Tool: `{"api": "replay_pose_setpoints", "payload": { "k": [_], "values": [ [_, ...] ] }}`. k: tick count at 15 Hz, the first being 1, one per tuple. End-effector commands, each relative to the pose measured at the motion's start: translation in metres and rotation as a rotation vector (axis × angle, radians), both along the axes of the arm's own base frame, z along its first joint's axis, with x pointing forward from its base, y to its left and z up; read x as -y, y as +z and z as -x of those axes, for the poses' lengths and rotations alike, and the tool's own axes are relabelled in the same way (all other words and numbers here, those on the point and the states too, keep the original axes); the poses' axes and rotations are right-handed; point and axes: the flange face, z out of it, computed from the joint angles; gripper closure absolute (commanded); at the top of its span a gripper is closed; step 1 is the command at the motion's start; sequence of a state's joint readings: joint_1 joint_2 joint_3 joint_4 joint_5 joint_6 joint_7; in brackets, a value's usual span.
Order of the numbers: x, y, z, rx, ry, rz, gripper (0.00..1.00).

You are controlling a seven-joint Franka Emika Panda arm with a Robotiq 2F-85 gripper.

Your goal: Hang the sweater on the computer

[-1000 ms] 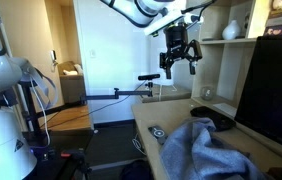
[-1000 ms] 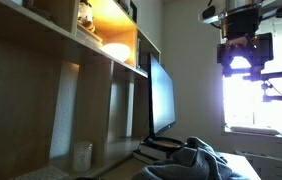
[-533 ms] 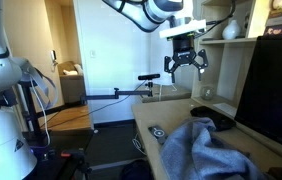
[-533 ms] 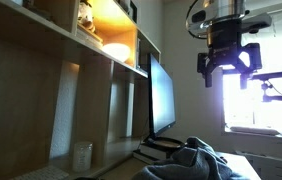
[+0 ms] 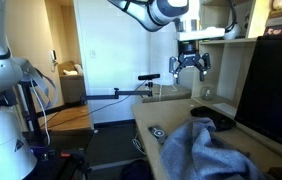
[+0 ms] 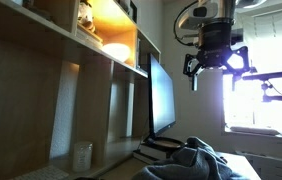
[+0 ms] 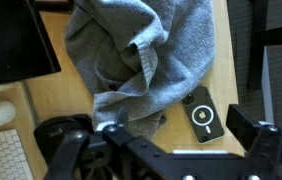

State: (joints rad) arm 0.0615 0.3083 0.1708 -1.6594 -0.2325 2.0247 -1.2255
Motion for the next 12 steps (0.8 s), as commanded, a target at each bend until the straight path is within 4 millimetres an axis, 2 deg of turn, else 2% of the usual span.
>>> {"api": "replay_pose_setpoints", "payload": {
  "k": [1, 12],
  "values": [
    [0.0027, -0.0009, -0.0015, -0.015, 0.025, -0.019, 0.00],
    [0.0024, -0.0046, -0.0019, -0.022, 0.029, -0.021, 0.00]
  ]
}}
